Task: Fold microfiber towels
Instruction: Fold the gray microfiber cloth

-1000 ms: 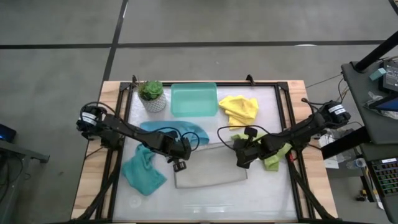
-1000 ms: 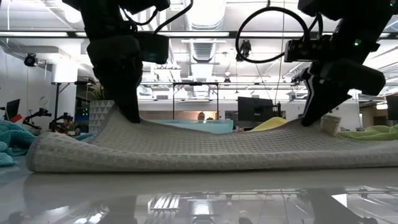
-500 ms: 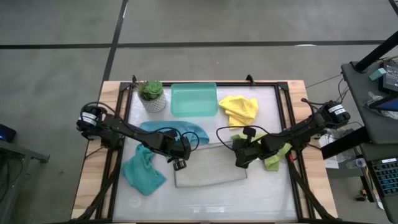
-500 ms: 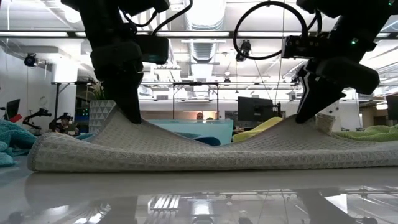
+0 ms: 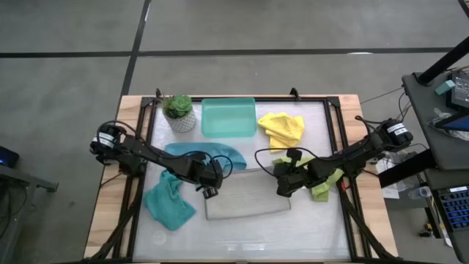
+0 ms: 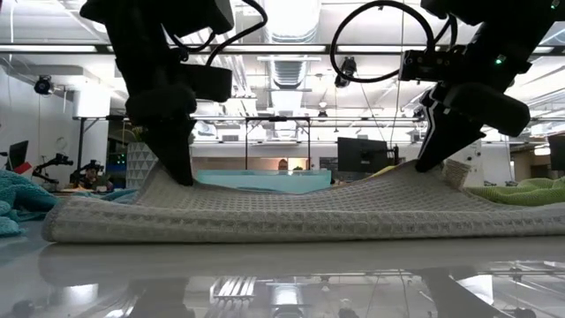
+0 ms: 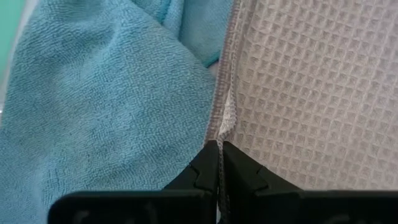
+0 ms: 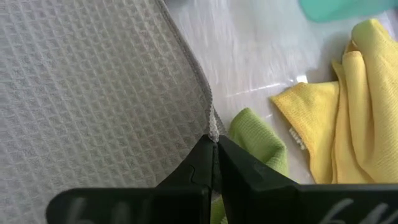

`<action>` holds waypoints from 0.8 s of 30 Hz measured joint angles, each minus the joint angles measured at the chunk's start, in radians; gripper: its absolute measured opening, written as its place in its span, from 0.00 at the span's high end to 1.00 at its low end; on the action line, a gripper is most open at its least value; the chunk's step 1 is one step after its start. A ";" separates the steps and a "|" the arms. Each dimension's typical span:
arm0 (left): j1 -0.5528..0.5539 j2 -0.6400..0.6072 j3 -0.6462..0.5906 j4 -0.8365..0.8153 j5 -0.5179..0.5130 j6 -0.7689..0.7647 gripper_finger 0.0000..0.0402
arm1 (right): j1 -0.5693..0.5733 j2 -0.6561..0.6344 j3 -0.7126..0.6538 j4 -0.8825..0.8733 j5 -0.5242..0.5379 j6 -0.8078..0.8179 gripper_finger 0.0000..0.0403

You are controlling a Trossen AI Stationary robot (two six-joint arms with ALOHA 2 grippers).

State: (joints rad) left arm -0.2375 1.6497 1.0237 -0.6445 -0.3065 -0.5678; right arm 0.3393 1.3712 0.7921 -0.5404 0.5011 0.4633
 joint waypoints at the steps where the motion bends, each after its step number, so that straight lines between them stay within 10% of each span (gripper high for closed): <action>1: 0.000 0.000 0.000 0.000 -0.003 0.000 1.00 | 0.000 0.000 0.000 0.000 0.000 0.000 0.98; 10: 0.000 0.000 0.000 0.000 -0.042 0.000 0.98 | -0.002 0.004 -0.002 0.002 0.026 0.017 0.96; 24: 0.000 -0.009 0.022 -0.043 -0.050 0.000 0.69 | -0.006 -0.017 -0.002 -0.008 0.051 0.016 0.73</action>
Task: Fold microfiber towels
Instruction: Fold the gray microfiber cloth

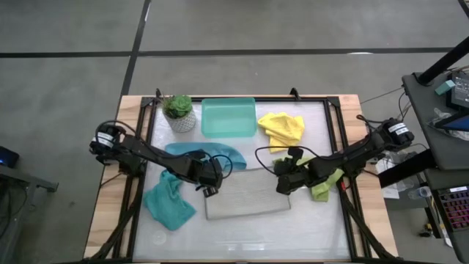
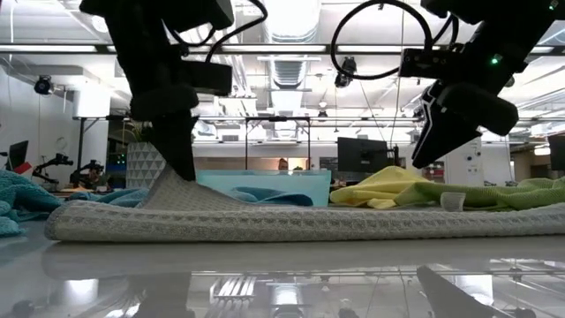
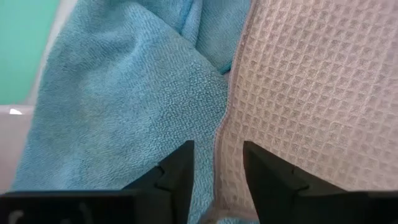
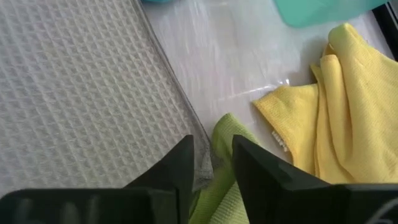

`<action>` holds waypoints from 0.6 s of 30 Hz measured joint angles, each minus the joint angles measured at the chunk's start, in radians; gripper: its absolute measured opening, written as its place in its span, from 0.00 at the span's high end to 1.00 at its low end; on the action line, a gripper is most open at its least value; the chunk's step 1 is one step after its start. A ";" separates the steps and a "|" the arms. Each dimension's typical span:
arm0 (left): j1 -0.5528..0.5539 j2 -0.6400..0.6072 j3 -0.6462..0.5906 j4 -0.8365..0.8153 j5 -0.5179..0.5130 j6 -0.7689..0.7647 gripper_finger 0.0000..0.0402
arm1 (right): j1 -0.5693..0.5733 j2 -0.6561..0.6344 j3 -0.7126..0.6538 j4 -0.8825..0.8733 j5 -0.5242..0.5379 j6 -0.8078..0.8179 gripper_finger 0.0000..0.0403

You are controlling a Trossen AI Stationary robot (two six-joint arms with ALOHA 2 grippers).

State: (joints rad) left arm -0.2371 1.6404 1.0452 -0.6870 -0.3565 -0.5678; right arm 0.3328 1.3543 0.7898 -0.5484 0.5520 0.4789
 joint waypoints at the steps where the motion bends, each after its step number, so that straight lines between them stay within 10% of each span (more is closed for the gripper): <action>1: 0.000 -0.004 0.007 -0.010 0.000 0.000 0.68 | 0.000 -0.007 0.000 0.000 -0.001 0.000 0.72; 18: -0.133 -0.067 0.042 0.147 0.084 0.002 0.68 | 0.125 -0.069 -0.005 0.065 -0.118 0.087 0.78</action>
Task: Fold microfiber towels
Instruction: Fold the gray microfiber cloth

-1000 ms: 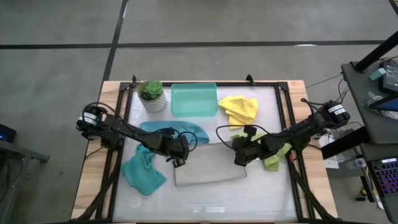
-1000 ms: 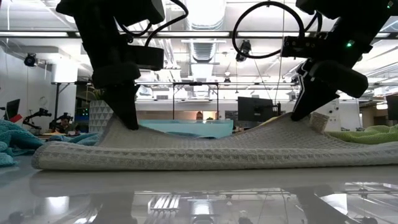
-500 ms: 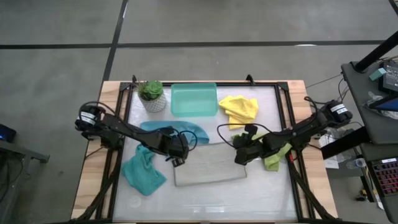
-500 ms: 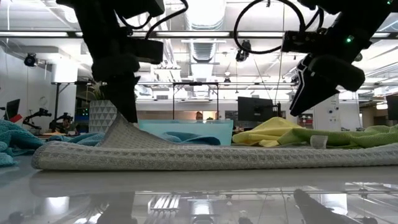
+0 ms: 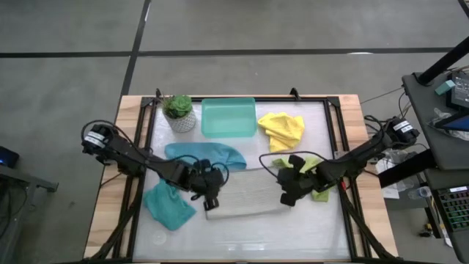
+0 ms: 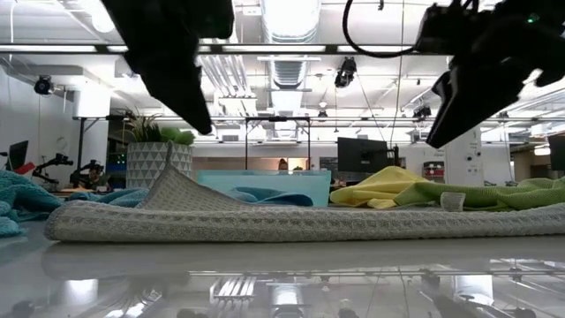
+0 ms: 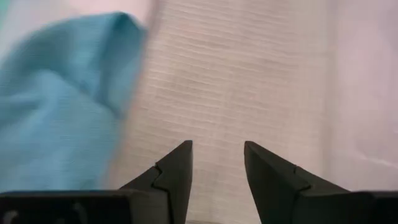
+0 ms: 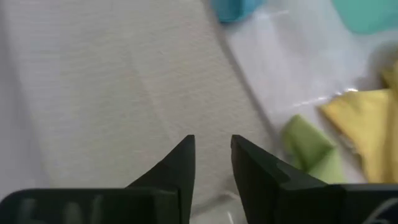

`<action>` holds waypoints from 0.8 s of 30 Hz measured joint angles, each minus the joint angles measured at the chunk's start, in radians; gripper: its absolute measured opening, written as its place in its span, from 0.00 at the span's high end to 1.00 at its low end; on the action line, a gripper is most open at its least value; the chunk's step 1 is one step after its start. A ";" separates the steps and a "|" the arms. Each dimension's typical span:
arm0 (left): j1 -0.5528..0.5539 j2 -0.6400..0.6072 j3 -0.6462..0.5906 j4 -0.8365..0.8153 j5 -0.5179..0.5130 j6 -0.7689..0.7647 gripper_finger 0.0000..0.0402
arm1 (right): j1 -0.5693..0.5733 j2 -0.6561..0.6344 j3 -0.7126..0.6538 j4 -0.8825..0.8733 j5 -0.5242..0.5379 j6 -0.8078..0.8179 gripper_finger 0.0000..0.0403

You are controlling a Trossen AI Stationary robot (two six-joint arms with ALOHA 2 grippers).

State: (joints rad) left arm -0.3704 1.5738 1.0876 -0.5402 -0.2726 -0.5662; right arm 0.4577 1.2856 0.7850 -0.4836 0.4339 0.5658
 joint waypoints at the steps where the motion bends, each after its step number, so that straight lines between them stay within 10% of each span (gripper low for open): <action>1: -0.017 0.008 -0.001 0.015 0.008 -0.003 0.68 | 0.018 0.000 -0.002 0.004 -0.001 0.001 0.79; 24: -0.152 0.255 -0.007 0.202 0.138 -0.130 0.68 | 0.221 0.254 -0.007 0.195 -0.105 0.182 0.98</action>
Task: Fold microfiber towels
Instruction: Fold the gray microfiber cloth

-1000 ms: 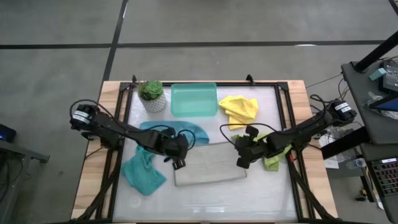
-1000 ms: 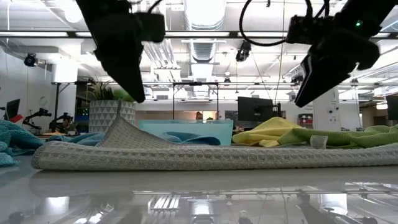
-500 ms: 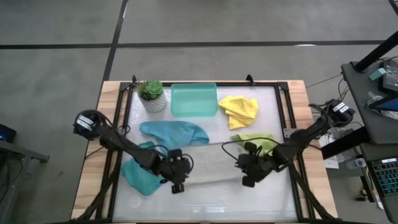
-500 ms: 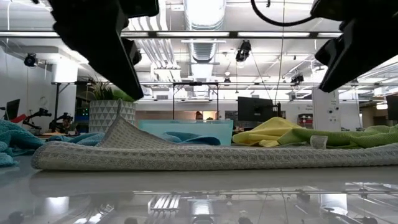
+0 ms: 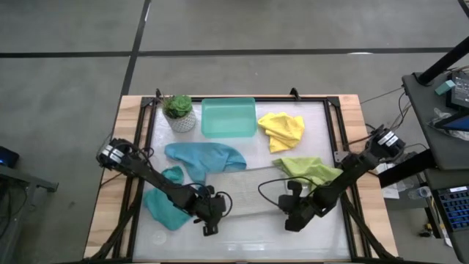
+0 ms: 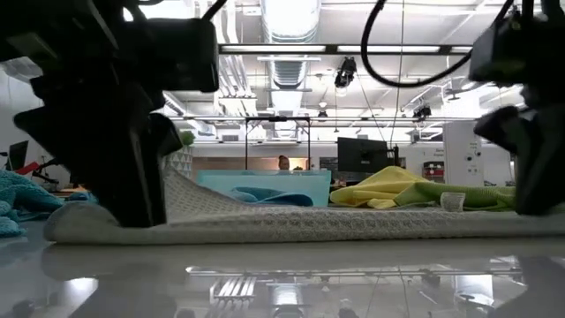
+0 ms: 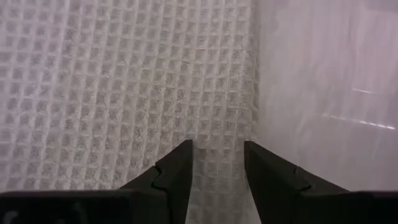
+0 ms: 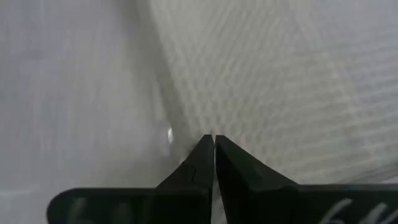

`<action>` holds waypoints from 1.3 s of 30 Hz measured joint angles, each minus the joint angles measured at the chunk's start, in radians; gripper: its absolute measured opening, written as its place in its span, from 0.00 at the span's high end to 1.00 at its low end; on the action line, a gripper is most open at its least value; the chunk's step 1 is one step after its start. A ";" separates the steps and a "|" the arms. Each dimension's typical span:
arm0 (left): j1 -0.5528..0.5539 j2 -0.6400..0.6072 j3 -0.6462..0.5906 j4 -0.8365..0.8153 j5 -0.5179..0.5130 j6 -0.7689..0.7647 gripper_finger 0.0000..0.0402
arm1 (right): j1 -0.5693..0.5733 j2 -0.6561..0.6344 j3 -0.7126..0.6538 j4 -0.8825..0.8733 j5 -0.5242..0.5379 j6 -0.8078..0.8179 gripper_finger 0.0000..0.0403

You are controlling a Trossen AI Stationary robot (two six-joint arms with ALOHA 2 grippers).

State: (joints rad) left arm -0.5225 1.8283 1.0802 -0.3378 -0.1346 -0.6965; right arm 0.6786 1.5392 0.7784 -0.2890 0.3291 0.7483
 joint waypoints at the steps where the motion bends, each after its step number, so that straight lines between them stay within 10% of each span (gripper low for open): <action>1: -0.002 0.004 0.000 0.004 0.015 -0.006 0.68 | 0.000 0.010 0.000 0.000 -0.018 0.005 0.98; 21: -0.034 -0.080 0.017 -0.063 0.128 -0.022 0.68 | 0.009 -0.170 0.000 -0.020 -0.113 -0.016 0.98; 32: -0.015 -0.139 -0.019 -0.331 -0.263 0.032 0.68 | 0.005 -0.217 -0.002 -0.038 0.104 -0.083 0.98; 39: 0.003 -0.140 -0.108 -0.327 -0.335 0.029 0.68 | -0.034 -0.174 -0.002 -0.039 0.117 -0.087 0.98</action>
State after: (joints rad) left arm -0.5190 1.6882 0.9718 -0.6643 -0.4699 -0.6673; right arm 0.6442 1.3656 0.7761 -0.3282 0.4457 0.6613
